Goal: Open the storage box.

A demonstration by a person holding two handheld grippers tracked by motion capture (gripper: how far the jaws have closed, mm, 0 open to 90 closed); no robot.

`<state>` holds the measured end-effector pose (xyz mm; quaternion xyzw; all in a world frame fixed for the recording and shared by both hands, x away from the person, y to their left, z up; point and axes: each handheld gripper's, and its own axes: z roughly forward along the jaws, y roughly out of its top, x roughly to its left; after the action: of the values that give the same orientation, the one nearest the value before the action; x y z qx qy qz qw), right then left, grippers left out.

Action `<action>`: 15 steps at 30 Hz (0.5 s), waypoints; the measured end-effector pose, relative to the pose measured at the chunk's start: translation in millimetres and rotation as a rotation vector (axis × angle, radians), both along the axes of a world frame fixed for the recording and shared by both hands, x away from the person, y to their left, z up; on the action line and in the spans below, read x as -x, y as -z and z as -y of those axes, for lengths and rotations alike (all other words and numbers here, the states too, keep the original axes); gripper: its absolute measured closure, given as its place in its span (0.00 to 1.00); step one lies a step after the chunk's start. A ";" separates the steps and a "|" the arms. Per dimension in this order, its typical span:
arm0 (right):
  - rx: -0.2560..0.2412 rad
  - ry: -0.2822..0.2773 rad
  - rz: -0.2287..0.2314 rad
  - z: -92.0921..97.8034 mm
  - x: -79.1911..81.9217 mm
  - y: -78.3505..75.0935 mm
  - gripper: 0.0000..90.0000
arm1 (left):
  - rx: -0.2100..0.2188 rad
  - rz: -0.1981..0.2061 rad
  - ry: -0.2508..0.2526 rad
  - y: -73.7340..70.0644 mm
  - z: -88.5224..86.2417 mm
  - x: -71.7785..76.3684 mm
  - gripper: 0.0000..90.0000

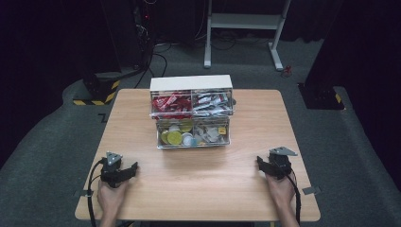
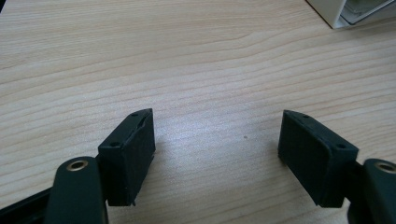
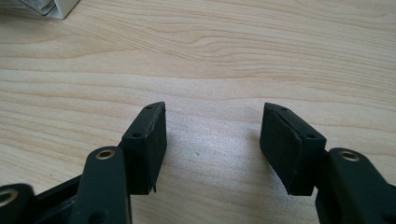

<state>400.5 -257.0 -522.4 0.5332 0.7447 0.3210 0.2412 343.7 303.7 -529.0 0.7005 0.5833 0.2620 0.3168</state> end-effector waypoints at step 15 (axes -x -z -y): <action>0.000 0.001 0.003 -0.9 -0.8 -0.4 0.52 | 0.000 0.001 0.000 0.1 0.1 0.1 0.31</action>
<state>401.3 -256.0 -522.0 0.5332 0.7439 0.3217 0.2426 343.6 303.5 -529.1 0.7003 0.5831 0.2626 0.3172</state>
